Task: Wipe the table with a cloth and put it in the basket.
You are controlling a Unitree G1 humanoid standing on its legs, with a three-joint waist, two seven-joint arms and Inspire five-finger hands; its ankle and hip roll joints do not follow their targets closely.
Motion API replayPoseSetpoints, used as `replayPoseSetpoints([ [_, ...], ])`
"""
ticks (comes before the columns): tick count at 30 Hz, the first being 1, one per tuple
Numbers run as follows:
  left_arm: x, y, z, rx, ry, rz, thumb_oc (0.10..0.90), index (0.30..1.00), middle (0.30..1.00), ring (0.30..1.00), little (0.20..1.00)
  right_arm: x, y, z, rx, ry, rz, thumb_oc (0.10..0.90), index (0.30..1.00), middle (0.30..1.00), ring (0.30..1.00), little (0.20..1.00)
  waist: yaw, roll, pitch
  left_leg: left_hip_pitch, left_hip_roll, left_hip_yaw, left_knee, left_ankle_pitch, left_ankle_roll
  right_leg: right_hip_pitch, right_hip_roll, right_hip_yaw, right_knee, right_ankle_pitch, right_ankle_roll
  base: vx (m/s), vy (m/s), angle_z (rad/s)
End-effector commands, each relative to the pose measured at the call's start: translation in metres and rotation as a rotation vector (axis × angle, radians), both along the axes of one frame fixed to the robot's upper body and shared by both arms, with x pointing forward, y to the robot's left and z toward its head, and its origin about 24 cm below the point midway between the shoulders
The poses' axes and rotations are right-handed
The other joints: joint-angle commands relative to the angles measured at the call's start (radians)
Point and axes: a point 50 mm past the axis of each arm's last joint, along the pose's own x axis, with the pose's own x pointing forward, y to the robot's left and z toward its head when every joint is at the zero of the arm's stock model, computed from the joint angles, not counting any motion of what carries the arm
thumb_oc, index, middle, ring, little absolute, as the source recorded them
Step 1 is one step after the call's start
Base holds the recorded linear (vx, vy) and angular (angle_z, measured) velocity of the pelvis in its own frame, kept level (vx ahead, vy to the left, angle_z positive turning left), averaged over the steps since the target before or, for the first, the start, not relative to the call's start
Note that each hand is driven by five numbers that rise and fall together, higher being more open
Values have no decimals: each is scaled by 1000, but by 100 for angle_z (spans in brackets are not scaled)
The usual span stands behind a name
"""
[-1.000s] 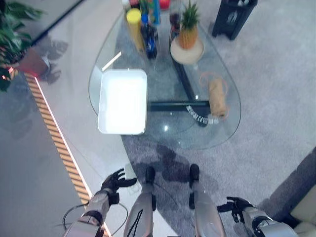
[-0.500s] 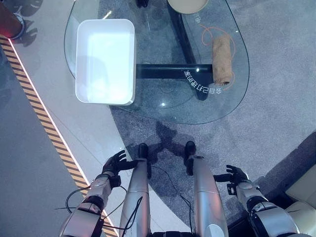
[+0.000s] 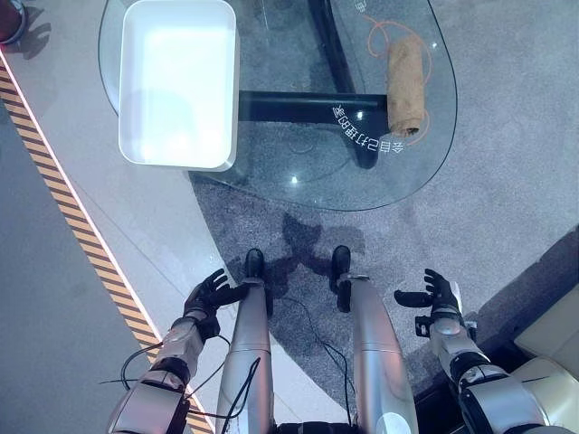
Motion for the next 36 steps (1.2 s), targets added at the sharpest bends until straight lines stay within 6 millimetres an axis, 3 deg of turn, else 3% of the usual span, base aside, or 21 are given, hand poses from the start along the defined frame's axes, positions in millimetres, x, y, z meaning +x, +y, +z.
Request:
replayPoseSetpoints([
  [1,-14,24,0,13,-25,78,800,900,900,900,900,-12,-35,11,-66,-78,-115,800,900,900,900,900,-8,17,-25,-21,-80,121,73,8,95,67,44,-14,-1,-5,-50,0,0,0],
  [8,-4,28,12,18,-76,77,800,900,900,900,900,17,-51,64,-60,-339,-205,800,900,900,900,900,-2,14,-19,-25,-85,126,59,-1,93,59,40,-18,-22,1,-47,-2,-7,1],
  [9,-4,28,12,18,-76,77,800,900,900,900,900,17,-51,64,-60,-339,-205,800,900,900,900,900,-2,14,-19,-25,-85,126,59,-1,93,59,40,-18,-22,1,-47,-2,-17,-23],
  [11,-3,30,13,24,-81,75,800,900,900,900,900,25,-55,87,-69,-444,-225,800,900,900,900,900,-1,11,-19,-19,-86,128,43,-2,94,63,39,-21,-42,7,-45,1,-7,15],
  [12,-3,30,13,24,-81,75,800,900,900,900,900,25,-55,87,-69,-444,-225,800,900,900,900,900,-1,11,-19,-19,-86,128,43,-2,94,63,39,-21,-42,7,-45,-1,3,35],
  [15,-3,33,15,25,-89,77,800,900,900,900,900,39,-66,133,-69,-618,-275,800,900,900,900,900,-1,8,-19,-18,-88,130,28,-3,96,60,35,-26,-65,18,-43,2,15,-13],
  [21,-1,33,17,17,-93,74,800,900,900,900,900,53,-68,185,-58,-799,-330,800,900,900,900,900,2,13,-19,-19,-88,136,21,-7,99,54,30,-32,-70,18,-40,1,24,6],
  [25,1,34,19,7,-102,73,800,900,900,900,900,62,-61,227,-82,-923,-346,800,900,900,900,900,4,20,-19,-15,-88,141,-3,-3,98,54,30,-36,-89,18,-40,-5,27,0],
  [30,0,31,17,0,-103,74,800,900,900,900,900,66,-51,265,-80,-1050,-356,800,900,900,900,900,6,26,-19,-3,-84,147,-29,1,96,60,31,-38,-109,17,-40,-2,15,1],
  [36,2,27,18,-9,-109,73,800,900,900,900,900,73,-31,290,-61,-1111,-283,800,900,900,900,900,8,33,-19,7,-83,149,-51,7,94,67,29,-41,-128,17,-40,-1,21,0],
])
